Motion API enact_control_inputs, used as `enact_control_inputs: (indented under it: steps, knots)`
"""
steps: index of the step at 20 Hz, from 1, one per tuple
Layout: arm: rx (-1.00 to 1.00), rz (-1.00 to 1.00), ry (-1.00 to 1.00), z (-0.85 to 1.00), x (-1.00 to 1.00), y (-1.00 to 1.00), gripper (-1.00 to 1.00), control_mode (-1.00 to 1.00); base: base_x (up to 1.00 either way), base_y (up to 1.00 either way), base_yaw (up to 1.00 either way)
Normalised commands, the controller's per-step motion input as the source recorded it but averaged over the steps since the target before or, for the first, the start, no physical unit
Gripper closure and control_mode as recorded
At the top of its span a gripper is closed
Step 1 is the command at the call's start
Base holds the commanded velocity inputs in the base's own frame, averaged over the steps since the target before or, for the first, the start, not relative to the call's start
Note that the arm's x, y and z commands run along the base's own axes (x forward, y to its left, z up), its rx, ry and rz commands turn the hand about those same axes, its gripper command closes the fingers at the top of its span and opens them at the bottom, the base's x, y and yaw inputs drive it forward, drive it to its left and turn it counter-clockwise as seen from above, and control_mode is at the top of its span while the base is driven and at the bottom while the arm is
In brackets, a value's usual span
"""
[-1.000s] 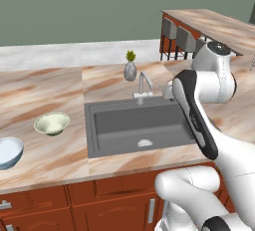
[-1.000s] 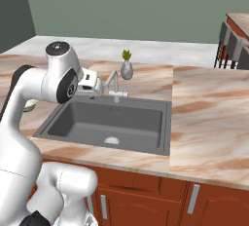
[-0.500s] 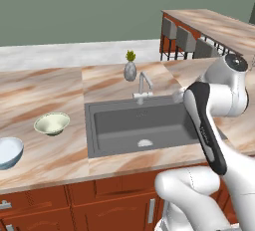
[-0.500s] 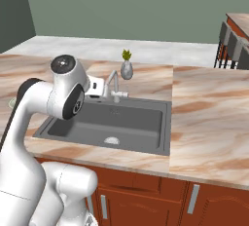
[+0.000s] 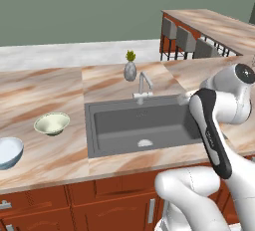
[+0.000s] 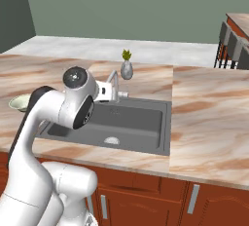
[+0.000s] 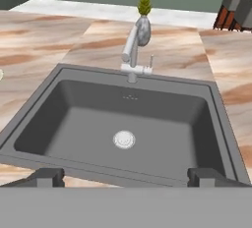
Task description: Rinse each bowl for a few seconds and place them down in the sink or on the counter.
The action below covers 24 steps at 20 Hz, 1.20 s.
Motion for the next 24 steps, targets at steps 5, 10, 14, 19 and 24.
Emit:
enact_control_inputs:
  steps: [5,10,14,19,24]
  knots:
    - [0.00,0.05,-0.09,-0.18,0.22,-0.08,-1.00,-1.00,0.00,0.00,0.00]
    - [0.00,0.06,-0.06,-0.26,0.31,-0.08,-1.00,-1.00,0.00,0.00,0.00]
    - [0.00,0.06,-0.08,-0.22,0.31,-0.04,-1.00,-1.00,0.00,0.00,0.00]
    - [0.00,0.07,-0.11,-0.11,0.24,-0.03,-1.00,-1.00,0.00,0.00,0.00]
    - [0.00,0.07,-0.14,-0.08,0.14,-0.09,-1.00,-1.00,0.00,0.00,0.00]
